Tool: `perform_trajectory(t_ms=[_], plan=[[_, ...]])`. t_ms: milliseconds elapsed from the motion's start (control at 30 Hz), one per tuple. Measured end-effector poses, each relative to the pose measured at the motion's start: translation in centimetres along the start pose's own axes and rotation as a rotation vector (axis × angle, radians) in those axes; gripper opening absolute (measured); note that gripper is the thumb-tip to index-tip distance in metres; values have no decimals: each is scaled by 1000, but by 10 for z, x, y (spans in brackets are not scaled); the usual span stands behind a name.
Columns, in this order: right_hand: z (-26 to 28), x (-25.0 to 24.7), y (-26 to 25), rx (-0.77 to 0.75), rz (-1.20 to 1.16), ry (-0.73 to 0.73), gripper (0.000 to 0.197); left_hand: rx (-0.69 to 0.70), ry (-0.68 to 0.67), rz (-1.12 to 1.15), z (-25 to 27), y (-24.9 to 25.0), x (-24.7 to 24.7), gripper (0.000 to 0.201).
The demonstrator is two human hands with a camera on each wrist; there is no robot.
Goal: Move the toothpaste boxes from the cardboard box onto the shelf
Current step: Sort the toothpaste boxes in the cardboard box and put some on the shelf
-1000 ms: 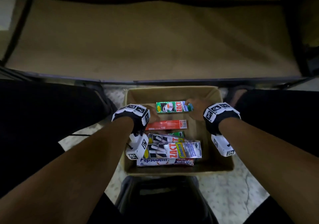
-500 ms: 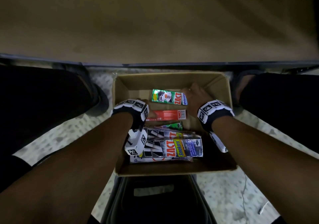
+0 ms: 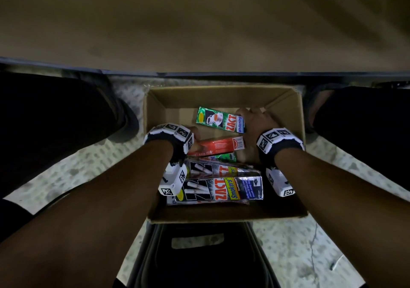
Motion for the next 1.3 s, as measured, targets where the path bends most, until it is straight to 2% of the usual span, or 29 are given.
perform_trajectory(t_ms=[67, 167, 233, 300, 433, 467, 600, 767, 833, 900, 933, 1033, 1067, 1133, 1233, 1300], plan=[[1, -1, 1, 8, -32, 1, 71, 57, 55, -67, -18, -6, 9, 60], [3, -2, 2, -3, -74, -9, 63, 120, 70, -96, -33, -5, 17, 83], [6, -3, 4, -7, -96, -24, 62, 106, 24, -71, -48, -9, 25, 83], [9, -4, 5, 1, -123, -34, 64, 85, 1, -24, -41, -9, 22, 88], [13, -7, 8, -7, -163, -40, 65, 109, 45, 111, -11, -3, 8, 113], [15, -8, 8, -12, -167, -32, 64, 121, 54, 140, -5, -1, 5, 110], [17, -10, 7, -14, -163, -28, 62, 197, -13, 126, 15, 3, 0, 72], [23, -21, 6, 4, -114, -74, 67, 229, 21, 129, 44, 7, -15, 51], [31, -30, 6, 19, -82, -76, 65, 254, 39, 98, 56, 9, -19, 56], [41, -39, 6, 35, -65, -74, 60, 219, 97, 20, 65, 10, -24, 67], [45, -42, 5, 34, -59, -85, 56, 185, 119, -12, 69, 10, -26, 66], [62, -52, 6, 50, -95, -69, 58, 121, 141, -59, 76, 5, -35, 40], [70, -57, 6, 62, -118, -53, 61, 80, 154, -80, 73, 2, -38, 37], [91, -70, 4, 90, -163, -44, 53, 75, 189, -129, 53, -6, -39, 40], [114, -80, 2, 102, -183, -50, 43, 98, 217, -156, 121, 4, -46, 37], [128, -84, -2, 112, -174, -42, 42, 116, 206, -140, 140, 5, -43, 37]])
Point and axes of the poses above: each hand's wrist, its own z-axis away from the middle knuckle, its own x-axis out of the palm, y = z × x, the point moved 3 cm from there along -z, towards the middle knuckle, and after that the axes turned 10 degrees about z, right-handed, at the moved point
